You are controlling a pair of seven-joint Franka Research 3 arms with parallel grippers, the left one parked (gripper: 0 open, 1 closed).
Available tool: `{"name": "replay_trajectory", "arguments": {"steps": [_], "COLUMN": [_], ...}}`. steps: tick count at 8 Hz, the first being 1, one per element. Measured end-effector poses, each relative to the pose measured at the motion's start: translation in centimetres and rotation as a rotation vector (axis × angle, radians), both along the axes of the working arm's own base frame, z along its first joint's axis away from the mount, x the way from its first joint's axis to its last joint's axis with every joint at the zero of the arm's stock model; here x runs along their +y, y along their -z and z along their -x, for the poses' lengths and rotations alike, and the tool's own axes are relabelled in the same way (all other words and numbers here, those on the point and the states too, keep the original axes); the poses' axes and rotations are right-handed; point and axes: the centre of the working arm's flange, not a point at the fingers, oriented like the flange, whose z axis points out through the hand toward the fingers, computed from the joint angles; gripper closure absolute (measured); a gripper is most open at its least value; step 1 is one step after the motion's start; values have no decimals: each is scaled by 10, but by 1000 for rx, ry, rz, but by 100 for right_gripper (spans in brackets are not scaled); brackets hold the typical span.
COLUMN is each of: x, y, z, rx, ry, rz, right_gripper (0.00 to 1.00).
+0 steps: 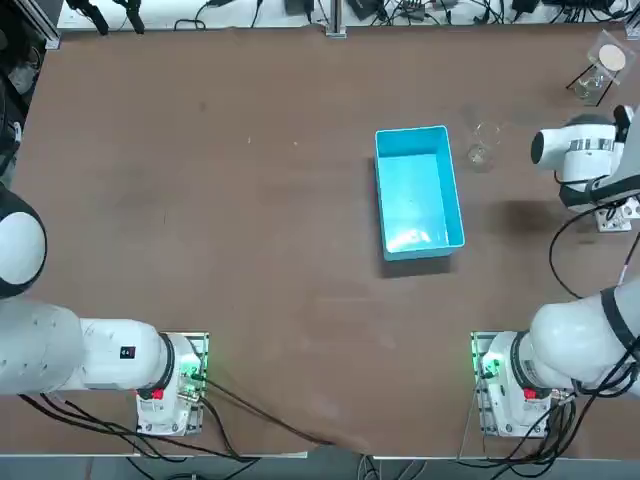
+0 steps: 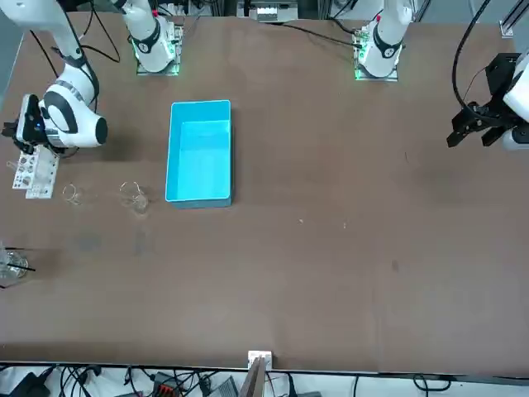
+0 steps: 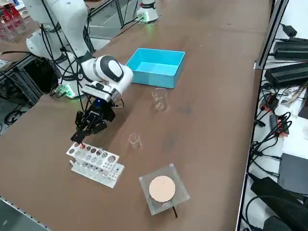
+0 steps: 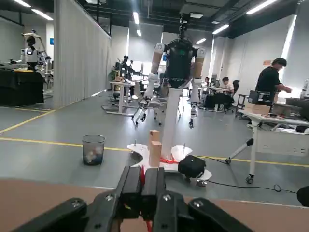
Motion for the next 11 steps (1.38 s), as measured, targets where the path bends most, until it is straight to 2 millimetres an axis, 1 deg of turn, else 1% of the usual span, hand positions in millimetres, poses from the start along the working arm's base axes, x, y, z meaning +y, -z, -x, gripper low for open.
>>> {"name": "replay_trajectory", "arguments": {"steps": [1,2,4,5,6,7,8,9,11], "x": [2,9,19,22,29,41,57,74,101], "y": [-18,-36,-61,-74,-90,-105,-118,-126,-129], "z": [-6,-14,-30,-43,-60,-77,-95,-111,-136], "rx": [-6,-16,-35,-41,-41,-42,-52,-55,-58], "ry": [16,18,6,1,-7,-10,-23,-37,-33], "rz": [-7,-14,-15,-18,-26,-49,-71,-94,-153], "right_gripper": [97,97,97,97,97,97,97,97,97]}}
